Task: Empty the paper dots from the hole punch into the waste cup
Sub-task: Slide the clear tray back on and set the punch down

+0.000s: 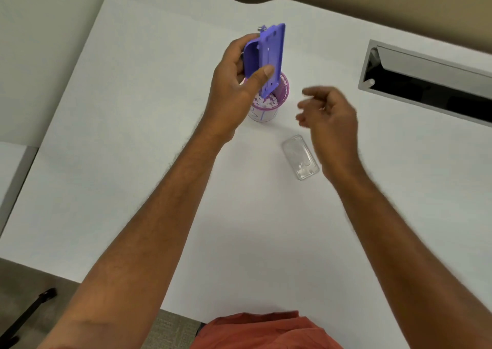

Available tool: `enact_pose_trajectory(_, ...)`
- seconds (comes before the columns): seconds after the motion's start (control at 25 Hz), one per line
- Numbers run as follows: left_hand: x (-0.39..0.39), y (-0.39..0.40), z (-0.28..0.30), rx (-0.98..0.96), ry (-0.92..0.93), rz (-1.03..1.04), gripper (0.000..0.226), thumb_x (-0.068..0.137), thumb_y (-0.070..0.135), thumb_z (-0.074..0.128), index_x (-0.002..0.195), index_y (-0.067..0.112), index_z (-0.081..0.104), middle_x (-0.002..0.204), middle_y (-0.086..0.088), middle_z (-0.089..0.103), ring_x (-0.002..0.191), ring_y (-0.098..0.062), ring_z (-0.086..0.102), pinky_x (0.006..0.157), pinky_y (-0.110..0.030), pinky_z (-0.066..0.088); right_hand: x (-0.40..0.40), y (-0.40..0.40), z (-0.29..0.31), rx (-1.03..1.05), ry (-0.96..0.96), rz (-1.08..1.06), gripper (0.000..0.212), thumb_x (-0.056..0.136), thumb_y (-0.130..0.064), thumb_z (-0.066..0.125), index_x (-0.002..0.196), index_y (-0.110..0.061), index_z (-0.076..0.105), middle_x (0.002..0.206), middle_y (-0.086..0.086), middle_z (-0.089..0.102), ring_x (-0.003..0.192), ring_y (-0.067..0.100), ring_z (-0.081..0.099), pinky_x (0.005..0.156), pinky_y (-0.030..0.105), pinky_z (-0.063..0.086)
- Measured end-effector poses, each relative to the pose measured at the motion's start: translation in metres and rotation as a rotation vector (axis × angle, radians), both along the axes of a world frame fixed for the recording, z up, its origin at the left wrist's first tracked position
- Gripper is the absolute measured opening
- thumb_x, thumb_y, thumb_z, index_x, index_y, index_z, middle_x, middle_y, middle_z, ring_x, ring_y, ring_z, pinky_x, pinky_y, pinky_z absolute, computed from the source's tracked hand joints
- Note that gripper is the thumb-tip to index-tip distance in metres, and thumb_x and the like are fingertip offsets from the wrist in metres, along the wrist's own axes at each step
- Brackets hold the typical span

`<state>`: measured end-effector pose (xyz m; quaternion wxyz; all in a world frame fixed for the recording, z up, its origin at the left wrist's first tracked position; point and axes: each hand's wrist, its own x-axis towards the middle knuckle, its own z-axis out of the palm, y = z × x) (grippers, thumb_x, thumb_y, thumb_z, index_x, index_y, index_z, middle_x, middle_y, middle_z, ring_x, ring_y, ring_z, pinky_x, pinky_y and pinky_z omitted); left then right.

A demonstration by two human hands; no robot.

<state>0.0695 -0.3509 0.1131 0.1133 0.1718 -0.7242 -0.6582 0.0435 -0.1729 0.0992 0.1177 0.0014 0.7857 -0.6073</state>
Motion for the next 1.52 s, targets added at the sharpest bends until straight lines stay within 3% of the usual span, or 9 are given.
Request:
enact_pose_trajectory(0.16, 0.001, -0.001, -0.008, 0.358, -0.04, 0.033, 0.05, 0.1, 0.009, 0.06, 0.146, 0.007, 0.041, 0.145, -0.014, 0.055, 0.128, -0.032, 0.06, 0.093, -0.05, 0.061, 0.042, 0.029, -0.061, 0.723, 0.195, 0.381, 0.046, 0.089, -0.029, 0.072, 0.132, -0.019, 0.058, 0.136, 0.006, 0.054, 0.123, 0.029, 0.052, 0.098, 0.04, 0.049)
enact_pose_trajectory(0.28, -0.002, -0.001, -0.013, 0.494, -0.07, 0.035, 0.053, 0.101, 0.008, 0.057, 0.15, 0.007, 0.037, 0.147, -0.018, 0.053, 0.129, -0.039, 0.059, 0.097, -0.058, 0.057, 0.059, 0.04, -0.082, 0.918, 0.218, 0.437, 0.06, 0.088, -0.037, 0.074, 0.14, -0.02, 0.052, 0.148, 0.009, 0.044, 0.131, 0.033, 0.042, 0.1, 0.045, 0.047)
enact_pose_trajectory(0.56, -0.002, 0.002, -0.015, 0.638, -0.045, 0.026, 0.054, 0.104, 0.006, 0.05, 0.155, 0.016, 0.033, 0.151, -0.019, 0.048, 0.133, -0.043, 0.054, 0.092, -0.055, 0.059, 0.05, 0.05, -0.078, 0.822, 0.217, 0.418, 0.04, 0.09, -0.027, 0.068, 0.127, -0.016, 0.062, 0.132, 0.005, 0.053, 0.114, 0.028, 0.054, 0.083, 0.04, 0.056)
enact_pose_trajectory(0.72, 0.001, 0.003, -0.015, 0.676, -0.055, 0.048, 0.051, 0.105, 0.006, 0.05, 0.153, 0.015, 0.036, 0.151, -0.018, 0.049, 0.133, -0.045, 0.053, 0.095, -0.06, 0.057, 0.035, 0.048, -0.051, 0.644, 0.112, 0.217, 0.019, 0.095, -0.024, 0.059, 0.11, -0.017, 0.069, 0.11, 0.004, 0.064, 0.095, 0.025, 0.066, 0.081, 0.034, 0.054)
enact_pose_trajectory(0.84, 0.005, 0.005, -0.013, 0.727, -0.071, 0.068, 0.049, 0.105, 0.01, 0.05, 0.153, 0.015, 0.039, 0.148, -0.017, 0.051, 0.131, -0.045, 0.055, 0.098, -0.066, 0.052, 0.022, 0.041, -0.008, 0.301, -0.038, 0.02, 0.012, 0.093, -0.025, 0.061, 0.096, -0.025, 0.073, 0.084, -0.003, 0.073, 0.077, 0.02, 0.07, 0.074, 0.04, 0.059)
enact_pose_trajectory(1.0, 0.013, 0.014, -0.004, 0.782, -0.066, 0.069, 0.043, 0.107, 0.024, 0.047, 0.149, 0.014, 0.045, 0.125, -0.008, 0.068, 0.111, -0.033, 0.069, 0.092, -0.061, 0.057, 0.014, 0.03, 0.056, -0.068, -0.004, -0.023, 0.023, 0.092, -0.014, 0.06, 0.107, -0.026, 0.072, 0.083, -0.007, 0.073, 0.076, 0.006, 0.066, 0.066, 0.017, 0.052)
enact_pose_trajectory(1.12, 0.02, 0.027, 0.003, 0.761, -0.106, 0.021, 0.043, 0.108, 0.034, 0.043, 0.145, 0.014, 0.051, 0.105, 0.0, 0.074, 0.091, -0.019, 0.074, 0.081, -0.052, 0.06, 0.014, 0.018, 0.076, -0.067, -0.013, 0.037, 0.021, 0.095, -0.01, 0.061, 0.114, -0.019, 0.067, 0.089, -0.002, 0.075, 0.082, 0.008, 0.07, 0.068, 0.022, 0.055)
enact_pose_trajectory(1.28, 0.031, 0.046, 0.007, 0.81, -0.14, -0.035, 0.045, 0.108, 0.036, 0.043, 0.144, 0.012, 0.052, 0.141, -0.021, 0.059, 0.118, -0.038, 0.065, 0.089, -0.062, 0.057, 0.019, 0.01, 0.077, 0.007, 0.003, 0.038, 0.019, 0.098, -0.013, 0.062, 0.116, -0.014, 0.064, 0.097, -0.001, 0.075, 0.087, 0.005, 0.071, 0.067, 0.014, 0.053)
enact_pose_trajectory(1.52, 0.038, 0.055, 0.01, 0.786, -0.136, -0.035, 0.031, 0.106, 0.039, 0.045, 0.127, 0.026, 0.063, 0.124, -0.006, 0.07, 0.108, -0.029, 0.073, 0.081, -0.056, 0.061, 0.023, 0.017, 0.069, 0.092, 0.073, 0.045, 0.019, 0.097, -0.015, 0.063, 0.116, -0.012, 0.065, 0.101, 0.002, 0.074, 0.091, 0.011, 0.072, 0.071, 0.017, 0.055)
